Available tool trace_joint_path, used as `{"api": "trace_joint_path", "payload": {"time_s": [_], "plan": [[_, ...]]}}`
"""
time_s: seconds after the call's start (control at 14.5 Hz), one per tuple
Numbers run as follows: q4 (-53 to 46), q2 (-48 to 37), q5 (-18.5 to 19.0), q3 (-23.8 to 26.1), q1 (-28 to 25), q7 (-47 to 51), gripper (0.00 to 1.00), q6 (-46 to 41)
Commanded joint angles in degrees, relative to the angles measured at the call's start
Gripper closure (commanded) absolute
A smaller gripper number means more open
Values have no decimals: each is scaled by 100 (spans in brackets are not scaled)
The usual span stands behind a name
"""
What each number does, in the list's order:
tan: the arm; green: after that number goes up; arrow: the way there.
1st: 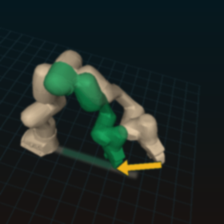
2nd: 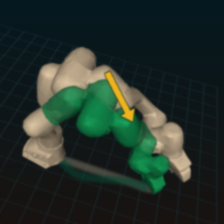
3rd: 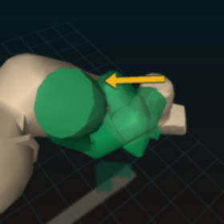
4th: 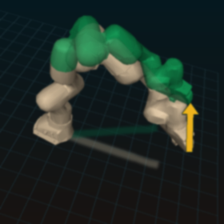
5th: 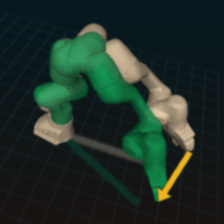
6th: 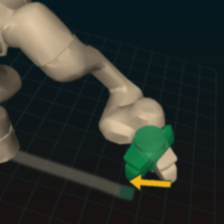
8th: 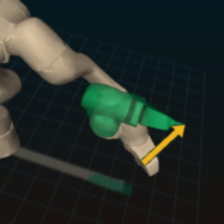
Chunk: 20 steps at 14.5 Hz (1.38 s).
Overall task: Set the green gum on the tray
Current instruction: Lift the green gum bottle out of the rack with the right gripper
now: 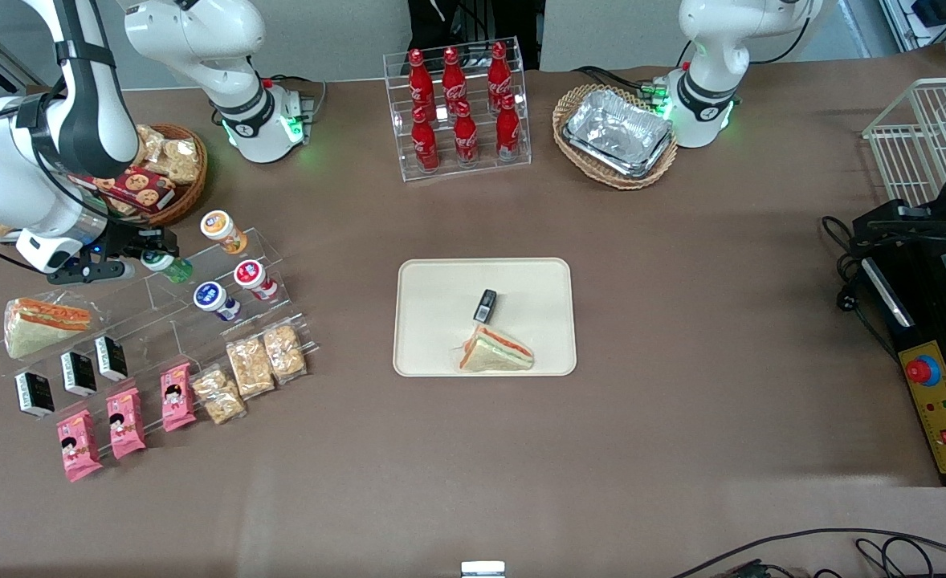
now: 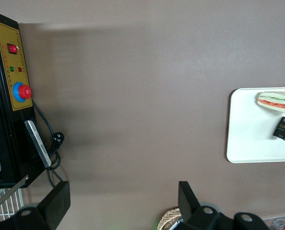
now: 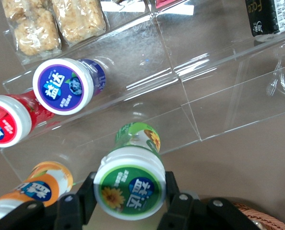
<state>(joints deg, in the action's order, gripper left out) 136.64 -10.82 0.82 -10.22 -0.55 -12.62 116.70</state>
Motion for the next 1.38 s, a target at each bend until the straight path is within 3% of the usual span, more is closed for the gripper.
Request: {"api": "trace_joint_path", "payload": {"time_s": [0.0, 0.14, 0.34, 0.9, 1.1, 1.31], "plan": [[-41, 19, 67, 11, 55, -83, 62, 90], [-190, 10, 68, 11, 55, -178, 69, 46], [-584, 62, 68, 11, 64, -329, 71, -163], [-3140, 844, -47, 72, -24, -233, 71, -2263], [-4151, 1134, -432, 177, -68, -154, 71, -3080], [-4804, 1284, -740, 563, -86, 687, 71, -3775]]}}
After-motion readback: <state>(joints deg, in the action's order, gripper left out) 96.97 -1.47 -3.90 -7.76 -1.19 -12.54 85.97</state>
